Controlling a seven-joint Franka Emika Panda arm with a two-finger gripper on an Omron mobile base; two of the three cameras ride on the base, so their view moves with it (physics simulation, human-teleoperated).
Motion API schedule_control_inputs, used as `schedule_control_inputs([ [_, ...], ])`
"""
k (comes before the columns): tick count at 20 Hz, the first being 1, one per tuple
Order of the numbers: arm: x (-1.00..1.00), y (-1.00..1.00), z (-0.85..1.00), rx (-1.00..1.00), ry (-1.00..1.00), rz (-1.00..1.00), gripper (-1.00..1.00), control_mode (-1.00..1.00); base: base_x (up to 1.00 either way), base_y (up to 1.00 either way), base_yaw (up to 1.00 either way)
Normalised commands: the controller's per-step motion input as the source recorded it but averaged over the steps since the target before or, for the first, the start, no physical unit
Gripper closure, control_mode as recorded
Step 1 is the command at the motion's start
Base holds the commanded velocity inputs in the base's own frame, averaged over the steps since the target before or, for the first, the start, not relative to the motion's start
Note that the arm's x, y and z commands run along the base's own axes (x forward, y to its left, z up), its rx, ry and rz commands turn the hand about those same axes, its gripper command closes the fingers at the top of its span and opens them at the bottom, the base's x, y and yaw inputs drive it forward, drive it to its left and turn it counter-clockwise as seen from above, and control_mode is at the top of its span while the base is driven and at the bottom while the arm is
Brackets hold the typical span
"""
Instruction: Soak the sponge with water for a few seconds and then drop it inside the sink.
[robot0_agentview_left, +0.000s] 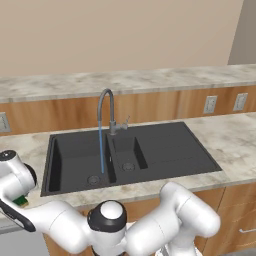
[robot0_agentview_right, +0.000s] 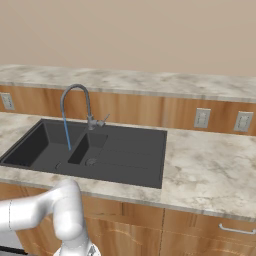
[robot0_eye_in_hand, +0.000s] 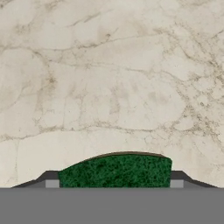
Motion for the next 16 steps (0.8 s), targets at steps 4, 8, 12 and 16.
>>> schedule_control_inputs([
  [4, 0.00, 0.00, -0.08, 0.00, 0.03, 0.00, 1.00, -1.00, 0.00, 0.00, 0.00],
  [8, 0.00, 0.00, -0.06, 0.01, 0.03, 0.00, 1.00, -1.00, 0.00, 0.00, 0.00],
  [12, 0.00, -0.05, 0.01, 0.00, 0.02, 0.00, 1.00, -1.00, 0.00, 0.00, 0.00],
  [16, -0.01, -0.18, 0.27, 0.02, 0.01, 0.00, 1.00, -1.00, 0.00, 0.00, 0.00],
])
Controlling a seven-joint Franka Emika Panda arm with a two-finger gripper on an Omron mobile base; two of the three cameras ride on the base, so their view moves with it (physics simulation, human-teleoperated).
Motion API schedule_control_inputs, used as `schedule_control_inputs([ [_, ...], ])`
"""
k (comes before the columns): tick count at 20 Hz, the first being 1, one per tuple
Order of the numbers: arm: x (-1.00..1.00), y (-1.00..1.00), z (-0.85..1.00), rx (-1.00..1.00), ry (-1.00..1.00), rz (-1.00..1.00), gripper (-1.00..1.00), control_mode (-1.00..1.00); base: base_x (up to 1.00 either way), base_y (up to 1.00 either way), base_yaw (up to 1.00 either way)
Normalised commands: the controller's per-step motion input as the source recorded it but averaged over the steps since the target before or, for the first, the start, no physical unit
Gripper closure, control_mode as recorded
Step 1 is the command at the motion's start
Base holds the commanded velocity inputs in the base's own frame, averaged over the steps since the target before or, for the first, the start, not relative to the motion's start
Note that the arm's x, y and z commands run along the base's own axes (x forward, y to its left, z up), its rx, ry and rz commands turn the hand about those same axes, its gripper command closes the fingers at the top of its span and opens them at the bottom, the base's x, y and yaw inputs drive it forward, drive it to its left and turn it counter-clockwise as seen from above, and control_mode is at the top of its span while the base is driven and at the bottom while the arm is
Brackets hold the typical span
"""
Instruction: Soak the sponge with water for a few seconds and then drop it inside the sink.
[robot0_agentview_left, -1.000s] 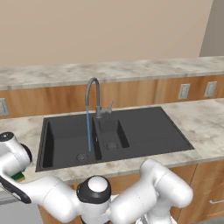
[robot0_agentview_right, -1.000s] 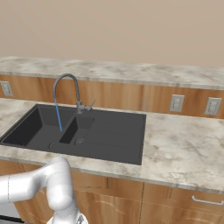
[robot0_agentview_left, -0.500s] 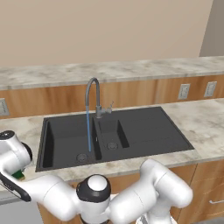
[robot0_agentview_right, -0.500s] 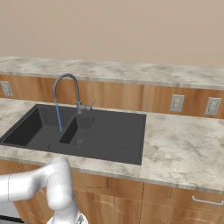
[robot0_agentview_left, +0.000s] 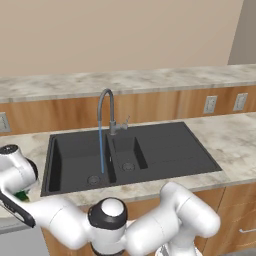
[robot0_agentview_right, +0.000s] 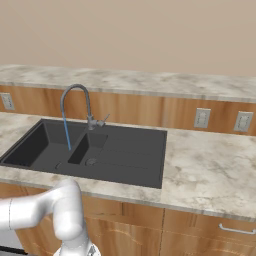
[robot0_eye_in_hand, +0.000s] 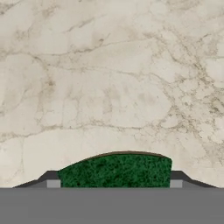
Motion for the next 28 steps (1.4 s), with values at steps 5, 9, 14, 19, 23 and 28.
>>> schedule_control_inputs([
  [5, -0.09, -0.20, 0.52, 0.07, 0.05, 0.00, 1.00, -1.00, 0.00, 0.00, 0.00],
  [9, -0.06, -0.26, 0.59, 0.06, 0.05, 0.00, 1.00, -1.00, 0.00, 0.00, 0.00],
  [14, -0.04, -0.42, 0.52, 0.08, 0.05, 0.00, 1.00, -1.00, 0.00, 0.00, 0.00],
  [19, -0.05, -0.59, 0.48, 0.07, 0.03, 0.00, 1.00, -1.00, 0.00, 0.00, 0.00],
  [23, -0.15, -0.63, 0.36, 0.08, 0.00, 0.02, 1.00, -1.00, 0.00, 0.00, 0.00],
  [28, -0.13, -0.61, 0.35, 0.10, 0.00, 0.04, 1.00, -1.00, 0.00, 0.00, 0.00],
])
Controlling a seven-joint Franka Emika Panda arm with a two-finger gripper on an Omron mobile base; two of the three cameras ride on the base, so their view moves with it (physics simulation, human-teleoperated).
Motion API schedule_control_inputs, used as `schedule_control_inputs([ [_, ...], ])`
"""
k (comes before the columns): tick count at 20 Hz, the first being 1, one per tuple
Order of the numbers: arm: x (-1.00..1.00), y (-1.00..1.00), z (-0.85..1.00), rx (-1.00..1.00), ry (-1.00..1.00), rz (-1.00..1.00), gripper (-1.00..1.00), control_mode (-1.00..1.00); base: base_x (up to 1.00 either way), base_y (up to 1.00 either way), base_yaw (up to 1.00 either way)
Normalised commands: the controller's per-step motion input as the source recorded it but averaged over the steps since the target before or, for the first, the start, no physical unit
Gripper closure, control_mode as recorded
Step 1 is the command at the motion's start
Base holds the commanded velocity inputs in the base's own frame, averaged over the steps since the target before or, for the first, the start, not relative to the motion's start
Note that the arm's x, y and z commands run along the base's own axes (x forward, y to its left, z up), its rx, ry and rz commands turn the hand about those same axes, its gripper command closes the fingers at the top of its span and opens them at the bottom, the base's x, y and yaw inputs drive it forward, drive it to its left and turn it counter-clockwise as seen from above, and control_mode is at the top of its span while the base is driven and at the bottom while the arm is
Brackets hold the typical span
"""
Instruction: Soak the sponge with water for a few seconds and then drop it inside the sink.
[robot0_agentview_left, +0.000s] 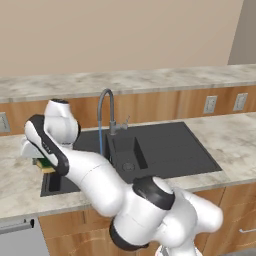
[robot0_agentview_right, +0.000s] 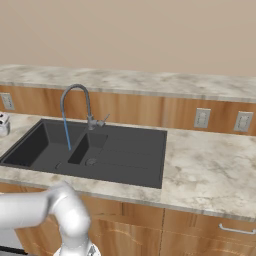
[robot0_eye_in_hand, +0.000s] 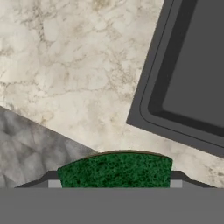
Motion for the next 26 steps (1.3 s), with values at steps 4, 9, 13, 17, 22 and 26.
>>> schedule_control_inputs([
  [4, -0.16, -0.59, 0.33, 0.13, 0.00, 0.04, 1.00, -1.00, 0.00, 0.00, 0.00],
  [9, -0.31, -0.48, 0.23, 0.04, -0.02, 0.02, 1.00, -1.00, 0.00, 0.00, 0.00],
  [13, -0.42, -0.23, 0.20, 0.00, -0.06, 0.00, 1.00, -1.00, 0.00, 0.00, 0.00],
  [17, -0.42, -0.18, 0.37, 0.00, -0.05, 0.00, 1.00, -1.00, 0.00, 0.00, 0.00],
  [22, -0.17, -0.28, 0.68, 0.00, 0.00, 0.02, 1.00, -1.00, 0.00, 0.00, 0.00],
  [26, -0.19, -0.37, 0.49, 0.00, 0.00, 0.01, 1.00, -1.00, 0.00, 0.00, 0.00],
])
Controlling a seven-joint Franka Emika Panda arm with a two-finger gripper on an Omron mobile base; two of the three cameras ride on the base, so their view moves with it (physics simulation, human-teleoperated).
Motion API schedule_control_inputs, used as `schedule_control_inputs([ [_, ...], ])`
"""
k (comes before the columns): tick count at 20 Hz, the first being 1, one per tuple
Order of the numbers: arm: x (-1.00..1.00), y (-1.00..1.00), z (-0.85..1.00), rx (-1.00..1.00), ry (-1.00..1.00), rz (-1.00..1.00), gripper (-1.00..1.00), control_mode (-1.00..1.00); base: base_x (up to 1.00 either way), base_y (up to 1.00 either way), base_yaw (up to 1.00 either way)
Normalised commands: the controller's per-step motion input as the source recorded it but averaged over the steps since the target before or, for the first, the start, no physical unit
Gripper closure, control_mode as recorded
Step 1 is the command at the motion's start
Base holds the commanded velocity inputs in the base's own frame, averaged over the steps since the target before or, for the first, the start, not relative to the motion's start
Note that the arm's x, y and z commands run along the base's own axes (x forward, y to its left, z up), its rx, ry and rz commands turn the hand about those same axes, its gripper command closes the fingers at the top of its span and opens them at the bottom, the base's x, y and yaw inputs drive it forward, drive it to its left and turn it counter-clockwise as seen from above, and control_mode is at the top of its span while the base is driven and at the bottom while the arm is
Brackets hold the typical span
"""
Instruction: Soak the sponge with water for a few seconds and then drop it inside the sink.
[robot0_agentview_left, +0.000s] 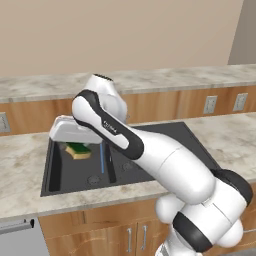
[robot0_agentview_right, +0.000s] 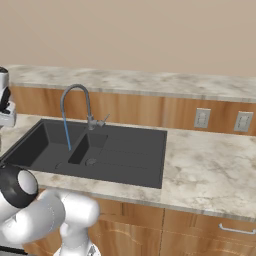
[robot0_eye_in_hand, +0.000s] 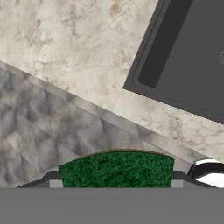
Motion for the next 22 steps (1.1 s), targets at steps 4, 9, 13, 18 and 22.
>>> schedule_control_inputs([
  [4, -0.24, -0.11, 0.16, -0.10, 0.00, 0.00, 1.00, -1.00, 0.00, 0.00, 0.00],
  [9, -0.15, -0.06, 0.06, -0.17, 0.00, 0.00, 1.00, -1.00, 0.00, 0.00, 0.00],
  [13, -0.06, -0.25, 0.06, -0.10, -0.04, 0.00, 1.00, -1.00, 0.00, 0.00, 0.00],
  [18, -0.04, -0.39, 0.06, -0.02, -0.04, -0.05, 1.00, -1.00, 0.00, 0.00, 0.00],
  [22, 0.00, -0.39, 0.00, 0.00, -0.03, -0.10, 1.00, -1.00, 0.00, 0.00, 0.00],
])
